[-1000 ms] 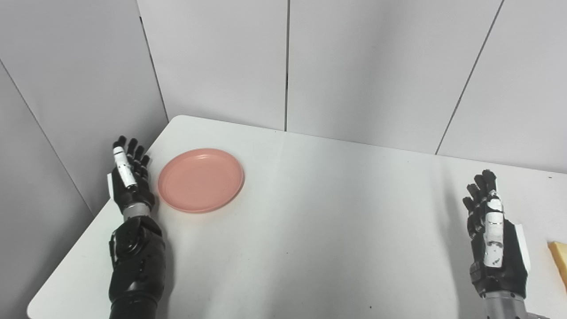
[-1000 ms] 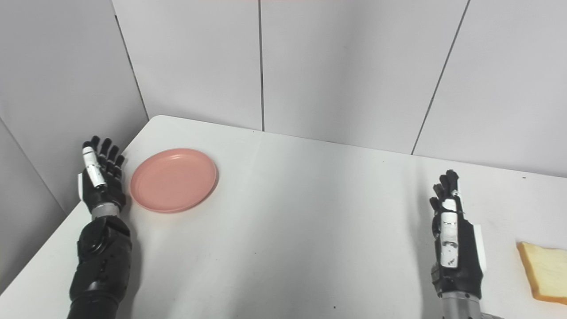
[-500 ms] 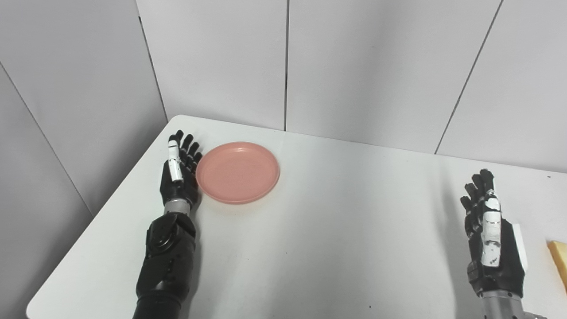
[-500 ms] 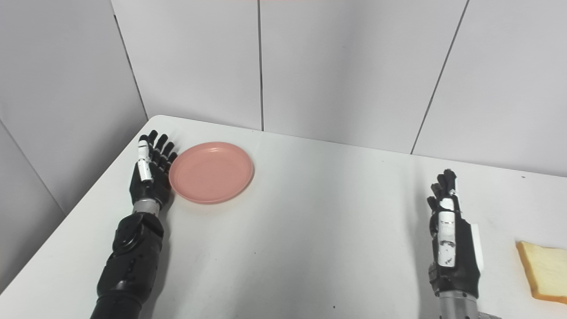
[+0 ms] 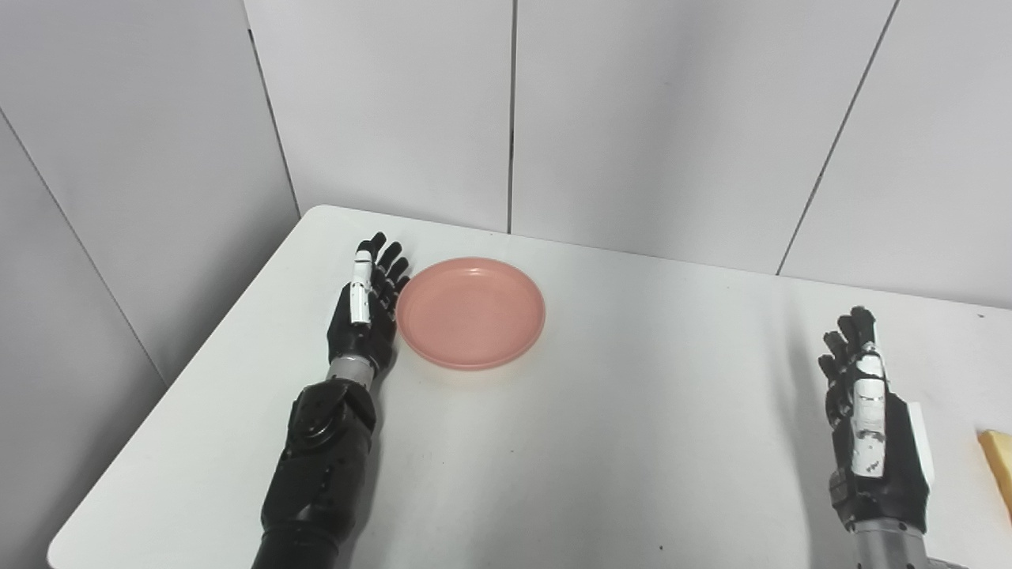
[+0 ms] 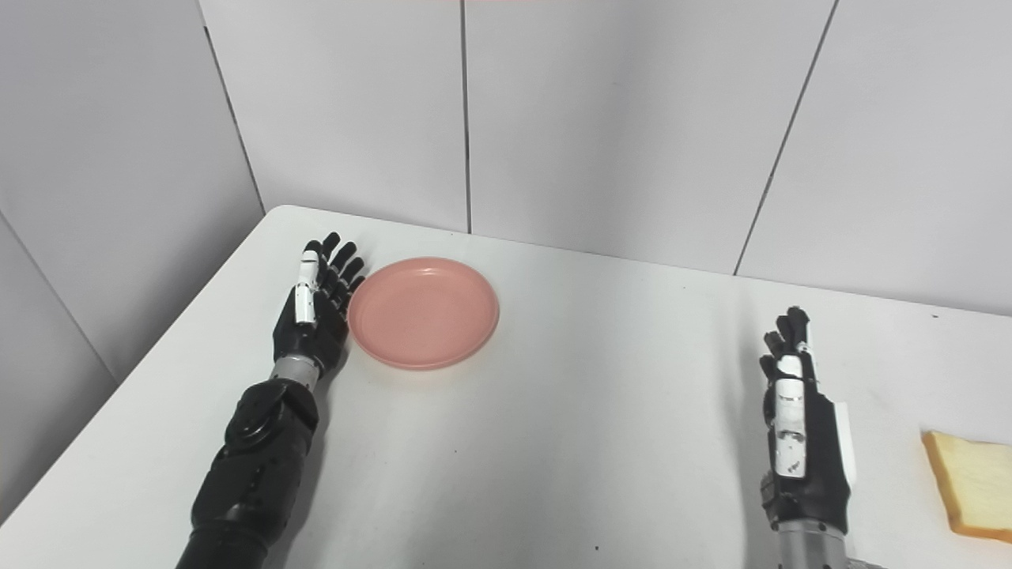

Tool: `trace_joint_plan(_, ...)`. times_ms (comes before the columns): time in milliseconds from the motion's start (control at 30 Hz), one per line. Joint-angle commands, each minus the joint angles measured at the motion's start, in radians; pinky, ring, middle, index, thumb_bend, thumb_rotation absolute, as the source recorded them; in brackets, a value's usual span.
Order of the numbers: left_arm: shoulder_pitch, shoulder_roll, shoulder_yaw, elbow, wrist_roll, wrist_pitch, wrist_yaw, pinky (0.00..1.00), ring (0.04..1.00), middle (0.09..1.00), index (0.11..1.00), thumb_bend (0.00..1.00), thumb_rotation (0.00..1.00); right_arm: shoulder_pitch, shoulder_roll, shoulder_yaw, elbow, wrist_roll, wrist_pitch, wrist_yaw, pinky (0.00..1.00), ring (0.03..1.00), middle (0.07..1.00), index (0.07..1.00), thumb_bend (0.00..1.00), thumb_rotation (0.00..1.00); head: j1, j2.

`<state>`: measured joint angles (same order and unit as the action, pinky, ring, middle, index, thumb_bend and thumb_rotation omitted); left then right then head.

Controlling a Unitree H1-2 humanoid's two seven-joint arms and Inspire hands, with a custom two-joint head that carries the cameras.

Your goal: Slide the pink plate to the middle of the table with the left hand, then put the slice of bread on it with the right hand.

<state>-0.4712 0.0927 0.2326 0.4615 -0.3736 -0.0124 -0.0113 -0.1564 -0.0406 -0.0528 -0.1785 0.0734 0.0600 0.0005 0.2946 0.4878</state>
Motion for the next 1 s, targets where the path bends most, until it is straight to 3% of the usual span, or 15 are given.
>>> trace_joint_plan(0, 0.012, -0.016, -0.015, -0.027, 0.01, 0.061, 0.009, 0.95, 0.937, 0.934, 0.926, 0.47, 0.99, -0.016, 0.007, 0.004, -0.013, -0.009, -0.058, -0.002, 1.0, 0.98, 0.992, 0.992, 0.41, 1.0, -0.004, 0.002)
trace_joint_plan(200, 0.041, -0.035, -0.058, -0.142, 0.037, 0.144, 0.009, 0.94, 0.931, 0.929, 0.926, 0.46, 0.99, -0.011, 0.019, 0.01, -0.013, -0.024, -0.053, -0.008, 0.98, 0.97, 0.985, 0.984, 0.42, 1.0, -0.058, 0.012)
trace_joint_plan(433, 0.058, -0.053, -0.114, -0.203, 0.047, 0.159, -0.046, 0.95, 0.941, 0.948, 0.956, 0.47, 1.0, -0.009, 0.032, 0.015, -0.002, -0.017, -0.06, -0.009, 0.97, 0.959, 0.979, 0.987, 0.44, 1.0, -0.095, 0.019)
trace_joint_plan(967, 0.098, -0.116, -0.234, -0.331, 0.102, 0.243, -0.077, 0.95, 0.948, 0.944, 0.941, 0.42, 1.0, -0.001, 0.055, 0.04, 0.0, -0.057, -0.078, -0.019, 0.96, 0.954, 0.972, 0.982, 0.46, 1.0, -0.199, 0.039)
